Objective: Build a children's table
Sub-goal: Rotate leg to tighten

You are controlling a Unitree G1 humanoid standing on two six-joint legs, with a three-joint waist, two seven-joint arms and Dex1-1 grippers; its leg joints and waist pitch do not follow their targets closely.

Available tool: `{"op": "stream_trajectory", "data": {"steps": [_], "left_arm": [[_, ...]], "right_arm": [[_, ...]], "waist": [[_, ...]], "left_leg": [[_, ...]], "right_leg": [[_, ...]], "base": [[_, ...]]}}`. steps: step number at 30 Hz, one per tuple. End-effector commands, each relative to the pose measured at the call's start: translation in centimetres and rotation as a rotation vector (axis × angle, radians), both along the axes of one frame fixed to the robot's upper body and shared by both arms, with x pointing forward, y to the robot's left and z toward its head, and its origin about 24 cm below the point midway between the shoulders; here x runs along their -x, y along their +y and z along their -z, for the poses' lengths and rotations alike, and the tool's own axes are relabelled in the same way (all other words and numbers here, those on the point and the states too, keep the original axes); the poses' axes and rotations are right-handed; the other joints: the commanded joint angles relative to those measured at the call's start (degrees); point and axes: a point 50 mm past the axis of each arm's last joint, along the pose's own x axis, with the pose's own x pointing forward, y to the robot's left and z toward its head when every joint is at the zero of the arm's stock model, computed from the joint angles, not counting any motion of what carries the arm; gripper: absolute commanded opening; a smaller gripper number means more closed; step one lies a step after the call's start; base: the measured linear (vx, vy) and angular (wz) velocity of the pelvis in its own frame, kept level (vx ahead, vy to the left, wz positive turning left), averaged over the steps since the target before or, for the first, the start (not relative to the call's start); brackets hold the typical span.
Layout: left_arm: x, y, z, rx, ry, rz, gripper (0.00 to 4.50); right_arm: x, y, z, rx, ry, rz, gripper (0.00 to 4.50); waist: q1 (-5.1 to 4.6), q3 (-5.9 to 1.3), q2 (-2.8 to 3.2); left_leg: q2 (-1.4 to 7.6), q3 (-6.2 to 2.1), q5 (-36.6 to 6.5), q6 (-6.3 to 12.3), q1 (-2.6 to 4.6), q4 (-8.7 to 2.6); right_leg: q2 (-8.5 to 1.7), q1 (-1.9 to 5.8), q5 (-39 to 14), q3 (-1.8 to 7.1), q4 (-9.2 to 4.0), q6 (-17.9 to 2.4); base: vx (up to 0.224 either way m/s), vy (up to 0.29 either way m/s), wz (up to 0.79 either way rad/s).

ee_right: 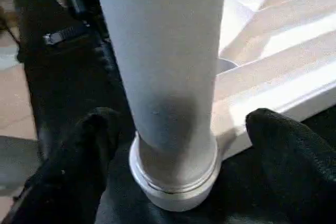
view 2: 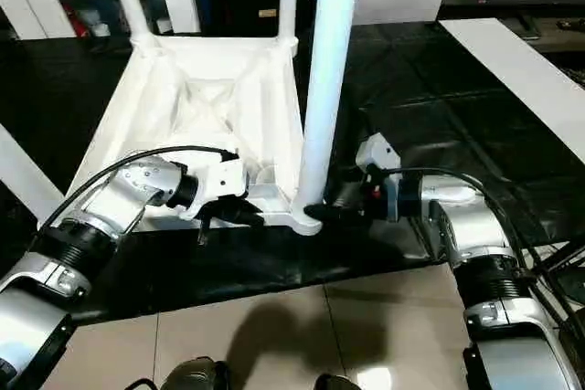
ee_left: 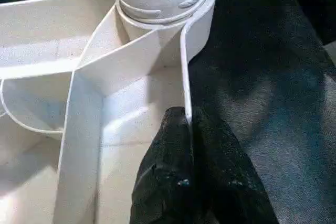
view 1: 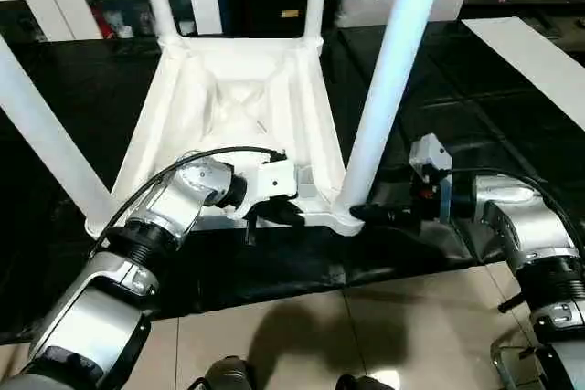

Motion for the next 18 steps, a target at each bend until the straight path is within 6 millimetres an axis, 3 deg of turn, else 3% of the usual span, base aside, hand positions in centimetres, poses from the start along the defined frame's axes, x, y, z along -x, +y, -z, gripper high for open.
{"op": "stream_trajectory", "data": {"steps": [1, 18], "left_arm": [[0.95, -0.94, 0.56, -0.037, 0.025, 0.105, 0.0], [1.09, -0.76, 0.64, -0.032, 0.045, 0.113, 0.0]], "right_arm": [[-0.06, 0.36, -0.35, -0.02, 0.008, -0.023, 3.86], [-0.24, 1.12, -0.13, -0.085, 0.068, -0.048, 2.35]], "waist": [[-0.27, -5.35, -0.52], [-0.37, -5.23, -0.28]], "left_leg": [[3.27, -0.94, -10.22, 4.25, 1.53, -3.87], [3.25, -0.97, -10.24, 4.19, 1.56, -3.9]], "right_leg": [[-3.71, 3.69, -12.88, 2.32, -3.27, -13.96], [-3.61, 3.65, -12.61, 2.27, -3.28, -14.21]], "base": [[0.0, 0.0, 0.0], [0.0, 0.0, 0.0]]}}
